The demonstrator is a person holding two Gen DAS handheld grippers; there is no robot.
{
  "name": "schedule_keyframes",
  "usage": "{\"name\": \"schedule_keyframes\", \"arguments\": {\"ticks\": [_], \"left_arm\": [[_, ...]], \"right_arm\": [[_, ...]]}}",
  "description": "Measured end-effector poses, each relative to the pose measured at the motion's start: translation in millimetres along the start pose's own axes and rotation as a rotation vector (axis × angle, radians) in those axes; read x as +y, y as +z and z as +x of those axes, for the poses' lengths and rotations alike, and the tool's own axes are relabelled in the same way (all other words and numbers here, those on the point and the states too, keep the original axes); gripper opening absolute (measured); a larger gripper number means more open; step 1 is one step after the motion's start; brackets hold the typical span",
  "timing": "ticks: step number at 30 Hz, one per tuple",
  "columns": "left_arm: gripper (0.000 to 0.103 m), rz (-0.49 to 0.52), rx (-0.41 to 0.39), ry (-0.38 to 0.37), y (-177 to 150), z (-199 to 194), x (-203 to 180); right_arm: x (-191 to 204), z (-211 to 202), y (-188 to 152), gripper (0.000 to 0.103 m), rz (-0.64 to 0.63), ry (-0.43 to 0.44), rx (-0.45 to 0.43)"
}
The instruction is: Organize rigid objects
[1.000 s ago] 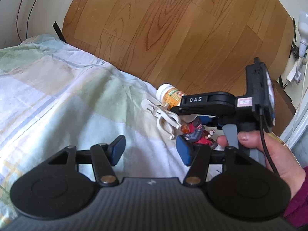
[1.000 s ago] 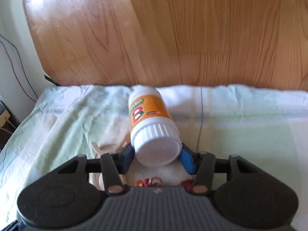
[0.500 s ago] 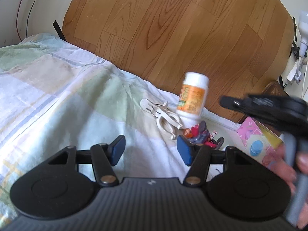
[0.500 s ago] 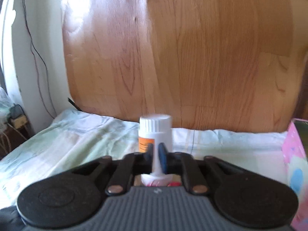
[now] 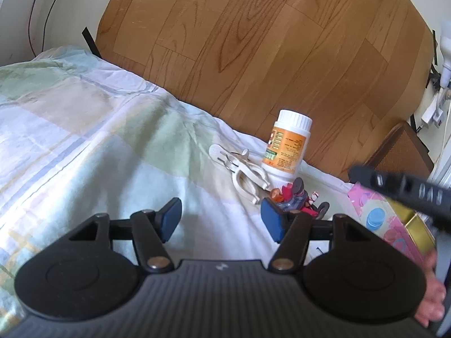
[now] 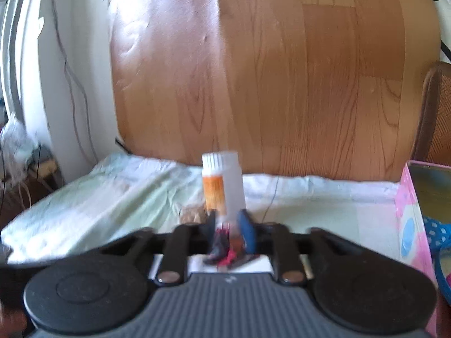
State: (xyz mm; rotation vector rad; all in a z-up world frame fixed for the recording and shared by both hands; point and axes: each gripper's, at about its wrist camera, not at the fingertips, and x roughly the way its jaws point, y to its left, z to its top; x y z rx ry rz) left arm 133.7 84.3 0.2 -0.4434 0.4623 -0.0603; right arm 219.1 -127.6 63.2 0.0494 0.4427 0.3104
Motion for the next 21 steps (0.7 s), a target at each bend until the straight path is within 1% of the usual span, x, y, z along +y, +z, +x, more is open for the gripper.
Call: {"name": "schedule_keyframes", "arguments": {"ticks": [1, 3, 5, 6, 7, 10, 11, 13, 15, 17, 19, 21], "left_arm": [[0.064, 0.002, 0.002, 0.000, -0.1, 0.4, -0.5], [0.064, 0.008, 0.006, -0.002, 0.3, 1.8, -0.7], [0.064, 0.012, 0.010, -0.003, 0.5, 2.4, -1.3], [0.064, 0.013, 0.011, -0.003, 0.5, 2.7, -1.5], [0.064, 0.013, 0.012, -0.004, 0.3, 2.5, -1.7], [0.064, 0.009, 0.016, -0.005, 0.7, 3.3, -1.2], [0.064, 0.008, 0.016, -0.004, 0.8, 3.5, -1.3], [0.064, 0.005, 0.018, -0.004, 1.4, 4.4, -0.5], [0.064, -0.002, 0.018, -0.006, 1.5, 4.5, 0.7], [0.064, -0.009, 0.018, -0.007, 1.2, 4.9, 1.6], [0.064, -0.014, 0.019, -0.009, 1.3, 5.9, 2.2], [0.064, -0.014, 0.019, -0.010, 1.4, 6.8, 2.1]], "right_arm": [[2.0, 3.8, 2.5, 0.047, -0.007, 0.000, -0.010], [5.9, 13.3, 7.6, 0.052, -0.031, 0.000, -0.010], [11.4, 22.8, 10.8, 0.067, -0.049, -0.010, -0.011], [14.0, 28.6, 12.2, 0.071, -0.054, -0.011, -0.010], [16.4, 34.0, 13.5, 0.080, -0.058, -0.009, -0.008], [26.3, 54.8, 19.6, 0.083, -0.074, -0.022, 0.009], [30.4, 64.5, 22.7, 0.087, -0.089, -0.025, 0.021], [38.3, 80.9, 26.0, 0.089, -0.121, -0.036, 0.054], [44.8, 97.8, 27.3, 0.085, -0.145, -0.054, 0.096], [47.9, 114.5, 27.9, 0.053, -0.173, -0.077, 0.148], [46.8, 114.1, 27.4, 0.053, -0.162, -0.096, 0.138], [45.4, 99.7, 26.1, 0.053, -0.141, -0.091, 0.093]]}}
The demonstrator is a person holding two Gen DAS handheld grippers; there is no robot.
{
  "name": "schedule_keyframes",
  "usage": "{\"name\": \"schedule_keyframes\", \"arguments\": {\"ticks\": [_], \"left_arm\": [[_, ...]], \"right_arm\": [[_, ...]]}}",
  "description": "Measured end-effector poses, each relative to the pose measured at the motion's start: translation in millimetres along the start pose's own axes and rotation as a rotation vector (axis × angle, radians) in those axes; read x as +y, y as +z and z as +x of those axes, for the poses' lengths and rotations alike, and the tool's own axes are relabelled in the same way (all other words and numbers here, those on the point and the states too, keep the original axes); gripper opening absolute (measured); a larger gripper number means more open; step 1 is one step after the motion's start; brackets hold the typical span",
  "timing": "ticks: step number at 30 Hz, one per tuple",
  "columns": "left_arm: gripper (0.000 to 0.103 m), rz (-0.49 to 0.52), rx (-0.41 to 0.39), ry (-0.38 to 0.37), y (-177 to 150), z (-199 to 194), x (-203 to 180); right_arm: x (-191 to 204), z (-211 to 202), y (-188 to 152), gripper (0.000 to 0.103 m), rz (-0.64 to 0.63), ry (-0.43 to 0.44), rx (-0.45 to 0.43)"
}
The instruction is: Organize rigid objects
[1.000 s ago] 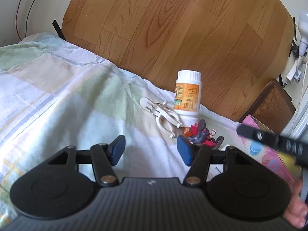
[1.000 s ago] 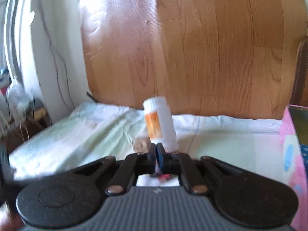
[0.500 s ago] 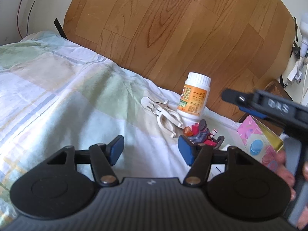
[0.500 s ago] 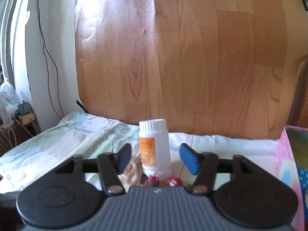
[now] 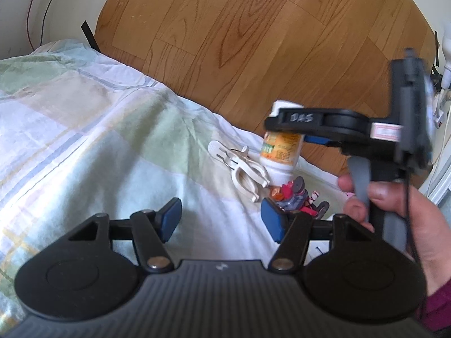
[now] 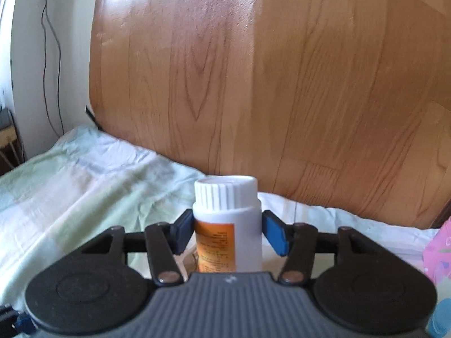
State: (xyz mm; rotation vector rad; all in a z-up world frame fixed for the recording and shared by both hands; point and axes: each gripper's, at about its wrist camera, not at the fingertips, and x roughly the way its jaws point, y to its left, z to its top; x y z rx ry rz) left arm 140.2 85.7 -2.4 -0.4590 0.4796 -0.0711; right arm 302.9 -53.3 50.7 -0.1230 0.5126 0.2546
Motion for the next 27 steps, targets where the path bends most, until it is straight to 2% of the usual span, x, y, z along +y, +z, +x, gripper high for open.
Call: {"name": "schedule_keyframes", "arguments": {"ticks": [5, 9, 11, 15, 18, 22, 27], "left_arm": [[0.065, -0.001, -0.003, 0.000, -0.5, 0.2, 0.2], [0.064, -0.019, -0.001, -0.004, 0.6, 1.0, 3.3], [0.064, -0.022, -0.002, -0.004, 0.1, 1.1, 2.7], [0.064, -0.005, -0.004, -0.011, -0.4, 1.6, 0.0], [0.064, 0.023, -0.009, -0.023, -0.9, 1.4, -3.2], [0.065, 0.073, -0.019, -0.045, -1.9, 0.3, -9.1], [0.065, 0.107, -0.035, -0.061, -3.8, -1.3, -13.2]], "right_arm": [[-13.3, -62.4, -9.4, 0.053, 0.102, 0.099, -0.159], [-29.3, -113.2, -33.1, 0.053, 0.200, 0.228, -0.195], [-37.4, -130.5, -51.4, 0.053, 0.236, 0.260, -0.175], [-57.9, -145.8, -90.7, 0.053, 0.331, 0.301, -0.074], [-74.0, -156.4, -119.6, 0.053, 0.380, 0.275, -0.021], [-90.5, -182.2, -144.3, 0.053, 0.431, 0.288, -0.023], [-95.9, -207.2, -167.0, 0.053, 0.406, 0.276, 0.008]]}}
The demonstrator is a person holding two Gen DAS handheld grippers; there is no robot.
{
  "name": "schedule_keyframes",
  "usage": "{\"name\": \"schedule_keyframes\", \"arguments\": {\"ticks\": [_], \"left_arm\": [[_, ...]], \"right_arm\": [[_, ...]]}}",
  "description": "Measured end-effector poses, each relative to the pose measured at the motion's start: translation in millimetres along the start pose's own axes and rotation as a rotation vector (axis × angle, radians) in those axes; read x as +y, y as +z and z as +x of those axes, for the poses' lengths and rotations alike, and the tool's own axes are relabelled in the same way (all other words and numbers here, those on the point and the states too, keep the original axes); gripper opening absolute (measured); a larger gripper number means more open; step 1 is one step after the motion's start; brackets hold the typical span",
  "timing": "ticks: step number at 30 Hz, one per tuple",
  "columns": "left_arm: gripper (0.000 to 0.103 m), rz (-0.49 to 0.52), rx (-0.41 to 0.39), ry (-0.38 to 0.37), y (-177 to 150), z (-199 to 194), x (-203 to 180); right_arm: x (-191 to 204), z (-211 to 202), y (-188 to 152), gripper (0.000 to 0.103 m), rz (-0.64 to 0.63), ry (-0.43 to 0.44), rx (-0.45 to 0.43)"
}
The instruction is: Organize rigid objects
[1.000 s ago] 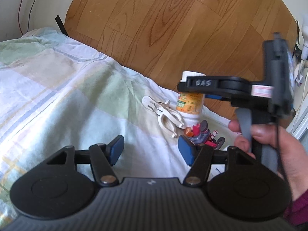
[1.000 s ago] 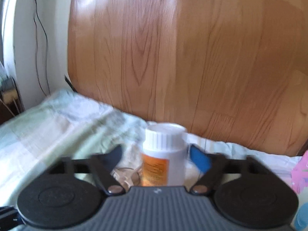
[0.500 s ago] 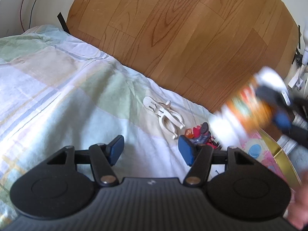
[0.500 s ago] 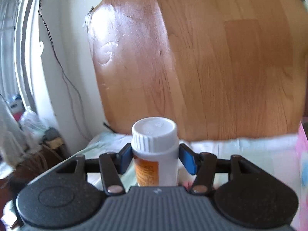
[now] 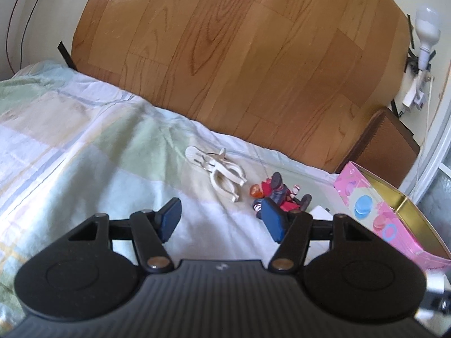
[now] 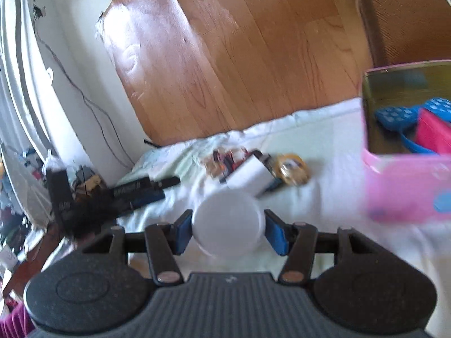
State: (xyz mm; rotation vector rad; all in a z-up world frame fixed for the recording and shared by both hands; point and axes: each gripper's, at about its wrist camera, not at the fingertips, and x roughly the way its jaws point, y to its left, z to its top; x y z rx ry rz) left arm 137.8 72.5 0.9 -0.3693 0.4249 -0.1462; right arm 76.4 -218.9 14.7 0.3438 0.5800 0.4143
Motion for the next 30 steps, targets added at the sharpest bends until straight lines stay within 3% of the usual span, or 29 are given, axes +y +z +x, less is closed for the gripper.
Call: {"name": "schedule_keyframes", "arguments": {"ticks": [4, 8, 10, 12, 20, 24, 30], "left_arm": [[0.065, 0.010, -0.003, -0.022, -0.9, -1.2, -0.4], [0.066, 0.038, -0.003, -0.038, -3.0, -3.3, -4.2], [0.067, 0.055, -0.003, -0.039, -4.5, -4.3, -7.9], [0.071, 0.074, -0.003, -0.039, -5.3, -4.8, -10.7], [0.071, 0.110, 0.013, -0.040, -9.9, -8.2, -20.1], [0.071, 0.074, 0.039, -0.086, -15.0, -12.5, -22.9], [0.071, 0.008, 0.094, -0.218, -28.5, -18.4, -40.9]], "right_arm": [[-10.9, -14.7, -18.4, 0.053, -0.010, -0.031, 0.036], [-14.0, -25.3, -31.5, 0.067, -0.076, -0.096, 0.059], [-15.1, -29.7, -35.9, 0.067, -0.101, -0.116, 0.061], [-17.3, -32.6, -37.9, 0.068, -0.107, -0.124, 0.063], [-16.4, -33.4, -38.6, 0.077, -0.122, -0.135, 0.057], [-17.5, -31.9, -37.2, 0.078, -0.122, -0.127, 0.060], [-18.6, -29.9, -36.9, 0.079, -0.123, -0.117, 0.061]]}}
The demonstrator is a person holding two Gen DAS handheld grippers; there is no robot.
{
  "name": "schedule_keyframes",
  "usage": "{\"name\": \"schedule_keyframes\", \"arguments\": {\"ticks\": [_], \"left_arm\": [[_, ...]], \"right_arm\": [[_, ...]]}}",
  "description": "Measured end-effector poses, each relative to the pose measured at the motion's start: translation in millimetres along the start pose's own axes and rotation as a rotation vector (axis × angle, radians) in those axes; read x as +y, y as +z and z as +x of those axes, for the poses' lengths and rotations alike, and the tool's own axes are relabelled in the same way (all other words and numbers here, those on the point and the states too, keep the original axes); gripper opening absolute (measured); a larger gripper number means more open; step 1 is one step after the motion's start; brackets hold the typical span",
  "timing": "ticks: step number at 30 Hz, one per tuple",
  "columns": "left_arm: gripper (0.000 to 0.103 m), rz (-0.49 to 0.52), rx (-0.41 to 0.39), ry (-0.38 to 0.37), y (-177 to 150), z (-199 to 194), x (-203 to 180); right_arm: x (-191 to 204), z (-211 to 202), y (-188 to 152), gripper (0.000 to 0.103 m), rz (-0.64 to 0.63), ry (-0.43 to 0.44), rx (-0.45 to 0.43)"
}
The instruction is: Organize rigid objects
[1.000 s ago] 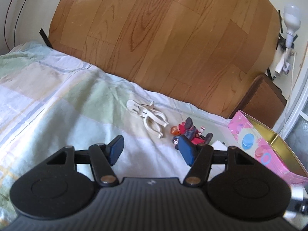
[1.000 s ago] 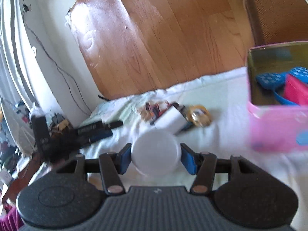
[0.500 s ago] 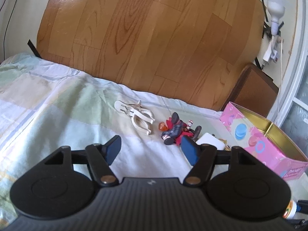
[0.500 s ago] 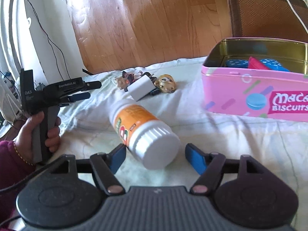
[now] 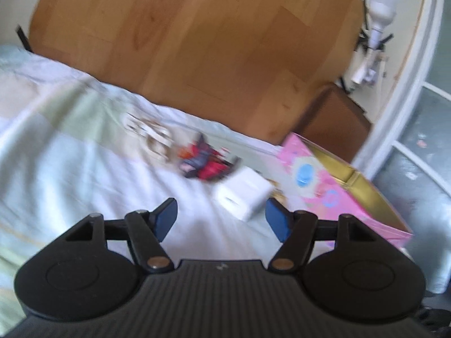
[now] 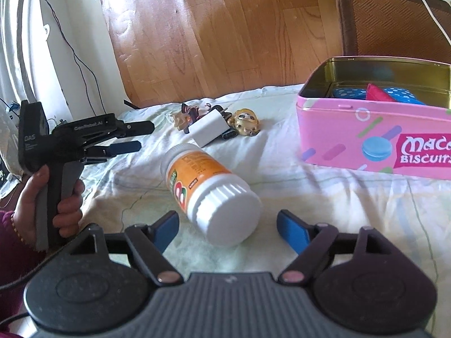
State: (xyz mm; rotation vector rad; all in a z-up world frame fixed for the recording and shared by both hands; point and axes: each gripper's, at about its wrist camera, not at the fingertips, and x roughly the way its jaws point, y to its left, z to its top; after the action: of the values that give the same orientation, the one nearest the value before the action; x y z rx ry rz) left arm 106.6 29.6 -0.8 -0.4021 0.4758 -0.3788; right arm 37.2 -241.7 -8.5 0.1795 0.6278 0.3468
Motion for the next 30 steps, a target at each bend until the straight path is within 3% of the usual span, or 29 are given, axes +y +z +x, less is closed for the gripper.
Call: {"name": "schedule_keyframes", "arguments": {"ticks": [7, 16, 20, 30], "left_arm": [[0.071, 0.025, 0.084, -0.133, -16.4, 14.6, -36.4], [0.071, 0.008, 0.183, -0.231, -33.6, 34.2, -61.2], [0.070, 0.024, 0.206, -0.249, -38.0, 38.2, -69.6], [0.071, 0.025, 0.216, -0.259, -40.2, 39.3, -71.1]], "right_arm": [[1.1, 1.0, -0.2, 0.079, -0.010, -0.005, 0.002], [7.6, 6.0, 3.0, 0.078, -0.036, -0.008, 0.006], [12.4, 9.9, 4.6, 0.069, -0.072, 0.002, 0.011], [9.4, 8.1, 4.1, 0.070, -0.080, 0.010, 0.019]]}}
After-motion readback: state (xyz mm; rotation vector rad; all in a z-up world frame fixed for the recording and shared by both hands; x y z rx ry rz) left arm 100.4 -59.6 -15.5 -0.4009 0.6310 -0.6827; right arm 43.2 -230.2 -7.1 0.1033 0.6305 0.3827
